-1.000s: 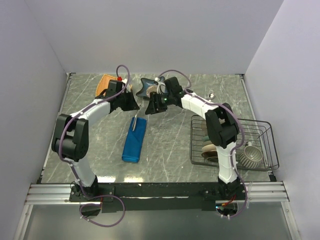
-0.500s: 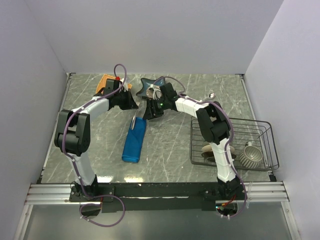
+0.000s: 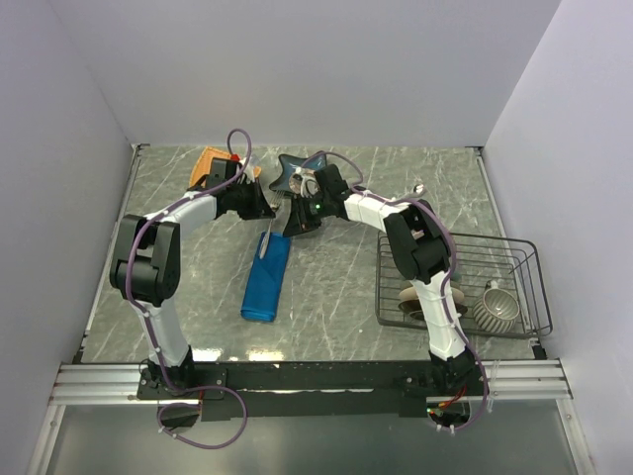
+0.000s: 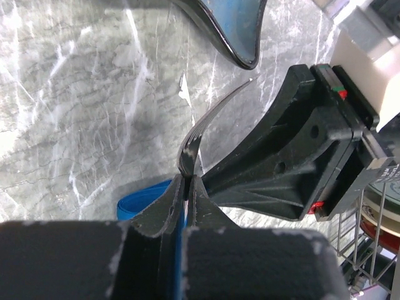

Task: Fold the napkin into a case and place the utensils inside
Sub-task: Pass from the left arm to the right

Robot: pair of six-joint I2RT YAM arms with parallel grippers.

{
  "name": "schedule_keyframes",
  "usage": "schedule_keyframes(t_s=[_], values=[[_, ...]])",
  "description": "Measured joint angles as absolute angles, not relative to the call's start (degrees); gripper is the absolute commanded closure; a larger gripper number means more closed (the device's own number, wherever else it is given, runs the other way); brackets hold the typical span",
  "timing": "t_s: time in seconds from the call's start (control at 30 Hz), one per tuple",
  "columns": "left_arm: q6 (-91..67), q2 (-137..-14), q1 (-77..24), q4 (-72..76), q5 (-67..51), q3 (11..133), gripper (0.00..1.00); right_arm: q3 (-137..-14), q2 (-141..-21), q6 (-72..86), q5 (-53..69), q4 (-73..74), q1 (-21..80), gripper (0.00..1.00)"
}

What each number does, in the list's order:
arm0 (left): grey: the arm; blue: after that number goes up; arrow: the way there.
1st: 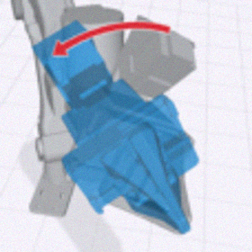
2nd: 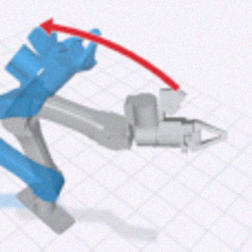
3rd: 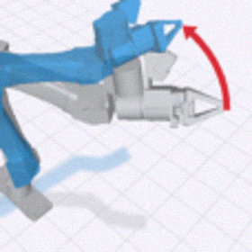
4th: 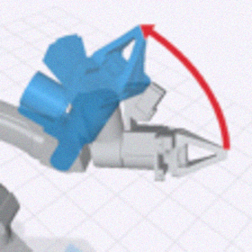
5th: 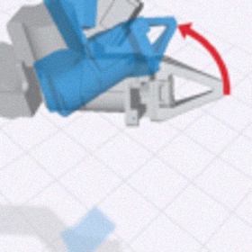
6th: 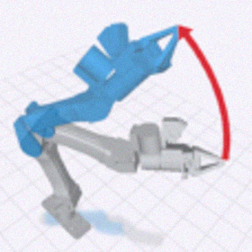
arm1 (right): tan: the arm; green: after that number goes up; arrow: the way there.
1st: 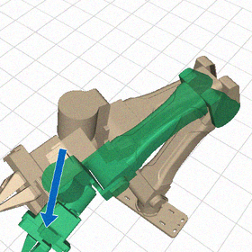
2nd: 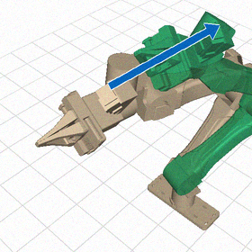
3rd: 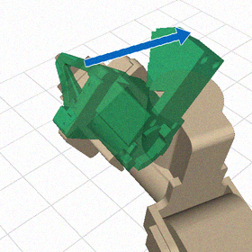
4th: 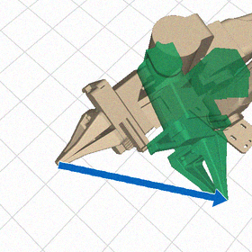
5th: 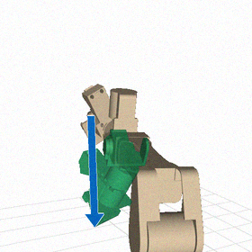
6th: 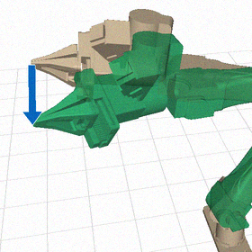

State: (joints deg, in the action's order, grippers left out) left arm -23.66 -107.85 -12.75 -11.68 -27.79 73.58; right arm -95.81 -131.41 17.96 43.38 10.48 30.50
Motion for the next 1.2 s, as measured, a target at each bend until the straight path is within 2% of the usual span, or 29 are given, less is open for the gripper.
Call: schedule_keyframes(t_s=[0.23, 0.43, 0.47, 0.5, 0.57, 0.6, 0.7, 0.87, 1.0, 1.2], values=[[-23.66, -107.85, -12.38, -10.13, -29.19, 72.27, 0.99, -96.12, -131.41, 18.17, 43.38, 10.22, 30.50, 0.92], [-24.23, -107.85, -11.77, -9.02, -31.40, 70.04, 0.99, -96.12, -131.41, 18.35, 43.42, 10.02, 30.50, 0.92], [-24.62, -107.85, -11.57, -8.67, -31.83, 69.73, 0.99, -96.12, -131.41, 18.35, 43.42, 10.02, 30.50, 0.90], [-24.95, -107.85, -11.40, -8.36, -32.32, 69.54, 0.99, -96.12, -131.41, 18.35, 43.42, 10.00, 30.50, 0.77], [-26.30, -107.83, -10.74, -6.74, -33.85, 69.10, 0.99, -96.12, -131.41, 18.57, 43.42, 9.93, 30.50, 0.58], [-26.76, -107.63, -10.41, -6.22, -34.44, 68.99, 0.99, -96.12, -131.41, 18.72, 43.42, 9.87, 30.50, 0.42], [-29.36, -106.19, -8.62, -3.31, -37.15, 67.96, 0.99, -96.12, -131.39, 19.20, 43.57, 9.65, 30.30, 0.31], [-36.53, -100.88, -4.64, 4.51, -44.23, 66.83, 0.99, -95.79, -129.25, 19.90, 44.01, 9.26, 29.19, 0.23], [-46.46, -97.14, -3.11, 18.20, -50.24, 64.73, 0.99, -94.96, -123.20, 21.30, 45.25, 7.18, 27.38, 0.21], [-64.71, -96.20, -3.40, 38.96, -55.07, 62.39, 0.99, -93.47, -111.81, 28.80, 49.50, -4.56, 26.87, 0.19]])
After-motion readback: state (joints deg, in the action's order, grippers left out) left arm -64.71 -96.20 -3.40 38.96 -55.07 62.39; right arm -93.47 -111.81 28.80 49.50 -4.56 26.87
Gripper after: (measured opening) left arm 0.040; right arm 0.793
